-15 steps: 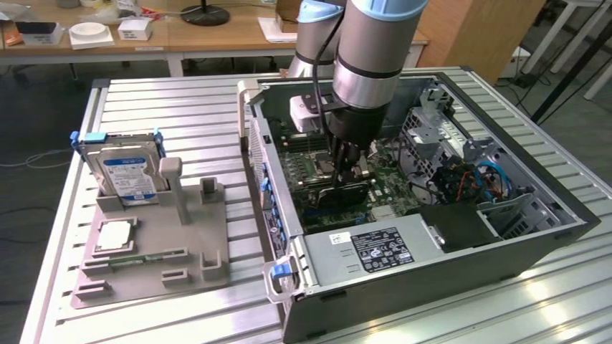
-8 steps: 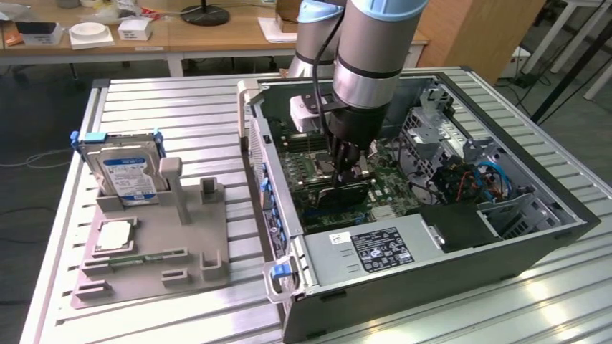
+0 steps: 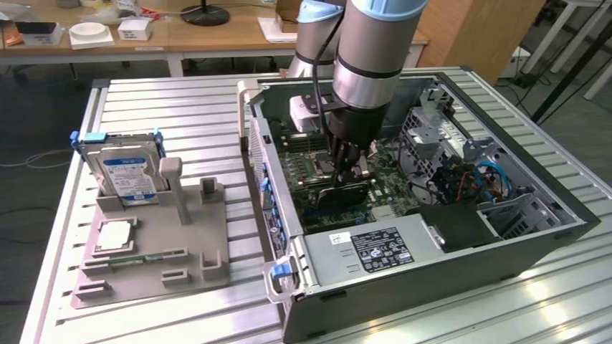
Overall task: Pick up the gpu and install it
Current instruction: 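Press down on the gpu until it lock into place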
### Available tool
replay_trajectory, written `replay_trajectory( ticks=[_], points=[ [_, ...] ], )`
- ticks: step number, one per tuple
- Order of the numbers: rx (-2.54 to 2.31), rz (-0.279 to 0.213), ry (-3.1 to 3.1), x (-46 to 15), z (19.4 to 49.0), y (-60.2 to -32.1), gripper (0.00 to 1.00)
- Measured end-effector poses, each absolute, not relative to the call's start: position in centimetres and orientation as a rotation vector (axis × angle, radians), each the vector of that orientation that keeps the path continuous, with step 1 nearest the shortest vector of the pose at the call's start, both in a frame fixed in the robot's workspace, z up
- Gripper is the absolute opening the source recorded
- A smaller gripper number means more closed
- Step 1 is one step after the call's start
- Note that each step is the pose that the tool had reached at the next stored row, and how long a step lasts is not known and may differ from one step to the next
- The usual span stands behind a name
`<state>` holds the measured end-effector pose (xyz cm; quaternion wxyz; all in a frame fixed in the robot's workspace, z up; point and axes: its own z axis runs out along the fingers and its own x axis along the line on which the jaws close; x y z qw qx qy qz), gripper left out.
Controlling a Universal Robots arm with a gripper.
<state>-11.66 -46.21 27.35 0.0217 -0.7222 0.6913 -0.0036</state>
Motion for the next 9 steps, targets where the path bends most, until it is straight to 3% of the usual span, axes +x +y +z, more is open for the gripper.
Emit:
replay_trajectory(
  ticks=[9],
  points=[
    [-2.238,-0.011,2.143,-10.4,26.5,-46.2,0.11]
  ],
)
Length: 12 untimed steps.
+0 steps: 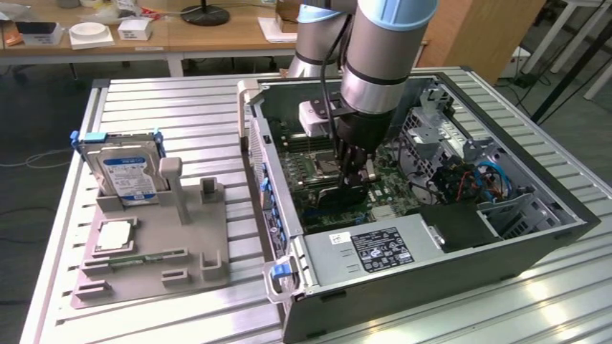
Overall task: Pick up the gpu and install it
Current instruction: 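Press down on the gpu until it lock into place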
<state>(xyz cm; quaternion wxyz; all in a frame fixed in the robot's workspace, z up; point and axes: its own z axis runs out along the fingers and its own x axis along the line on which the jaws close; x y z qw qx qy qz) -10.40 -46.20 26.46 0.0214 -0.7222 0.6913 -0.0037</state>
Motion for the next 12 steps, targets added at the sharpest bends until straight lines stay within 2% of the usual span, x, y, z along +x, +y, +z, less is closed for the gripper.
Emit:
replay_trajectory(
  ticks=[12],
  points=[
    [-2.236,-0.018,2.140,-10.74,25.92,-46.21,0.11]
  ],
)
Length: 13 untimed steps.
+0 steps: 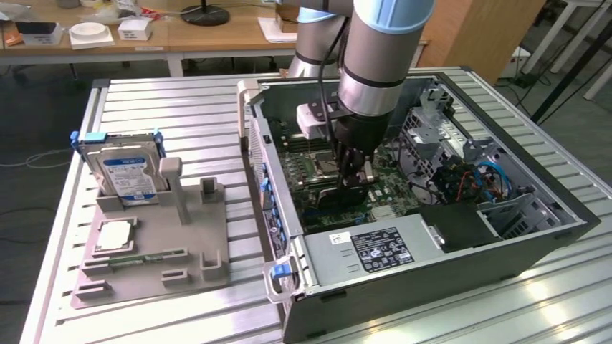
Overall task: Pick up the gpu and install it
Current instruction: 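Press down on the gpu until it lock into place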
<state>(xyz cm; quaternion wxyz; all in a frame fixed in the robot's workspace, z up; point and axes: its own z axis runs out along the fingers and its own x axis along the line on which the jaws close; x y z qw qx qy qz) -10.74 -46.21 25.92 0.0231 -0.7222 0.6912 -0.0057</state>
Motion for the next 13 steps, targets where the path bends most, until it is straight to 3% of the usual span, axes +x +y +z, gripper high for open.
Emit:
replay_trajectory(
  ticks=[13],
  points=[
    [-2.232,-0.025,2.137,-11.13,26.70,-46.20,0.11]
  ],
)
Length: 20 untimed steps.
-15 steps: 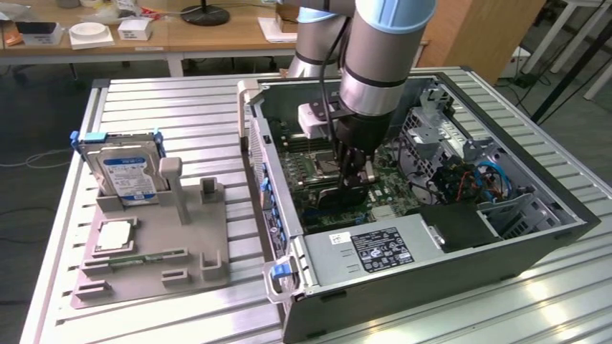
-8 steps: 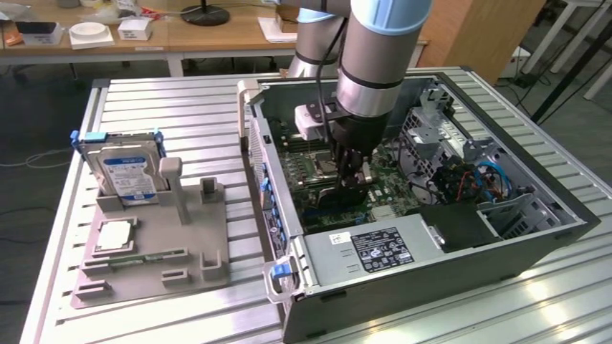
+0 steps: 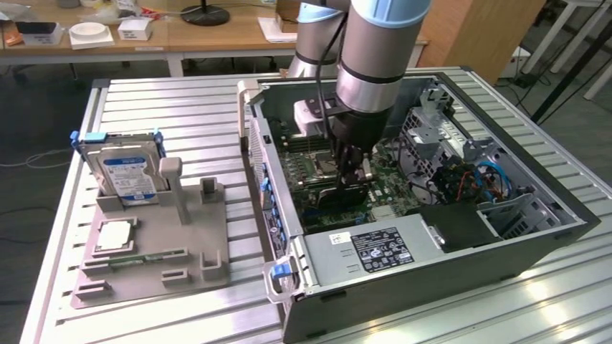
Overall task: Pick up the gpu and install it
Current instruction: 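Press down on the gpu until it lock into place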
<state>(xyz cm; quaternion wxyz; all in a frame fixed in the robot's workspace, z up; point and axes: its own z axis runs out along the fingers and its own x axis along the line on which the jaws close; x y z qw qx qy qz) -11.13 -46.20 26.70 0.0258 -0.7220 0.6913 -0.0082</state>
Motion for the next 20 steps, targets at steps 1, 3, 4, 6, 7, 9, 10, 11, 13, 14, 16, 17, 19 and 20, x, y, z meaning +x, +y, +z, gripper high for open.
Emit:
replay_trajectory(
  ticks=[1,3,4,6,7,9,10,11,13,14,16,17,19,20],
  points=[
    [-2.229,-0.031,2.134,-11.21,26.64,-46.20,0.11],
    [-2.226,-0.038,2.131,-11.37,26.41,-46.20,0.11],
    [-2.225,-0.042,2.129,-11.50,26.33,-46.21,0.11],
    [-2.222,-0.048,2.127,-11.82,26.26,-46.19,0.11],
    [-2.220,-0.051,2.126,-11.91,26.22,-46.18,0.11],
    [-2.220,-0.052,2.125,-11.93,26.19,-46.18,0.11],
    [-2.220,-0.051,2.125,-11.93,26.14,-46.19,0.11],
    [-2.220,-0.051,2.125,-11.94,26.08,-46.19,0.11],
    [-2.221,-0.051,2.126,-11.94,25.97,-46.20,0.11],
    [-2.221,-0.050,2.126,-11.93,25.93,-46.18,0.11],
    [-2.224,-0.047,2.129,-11.89,25.91,-46.18,0.11],
    [-2.225,-0.046,2.130,-11.90,25.91,-46.18,0.11],
    [-2.225,-0.046,2.130,-11.90,25.89,-46.17,0.11],
    [-2.224,-0.046,2.130,-11.89,25.83,-46.17,0.11]
  ],
)
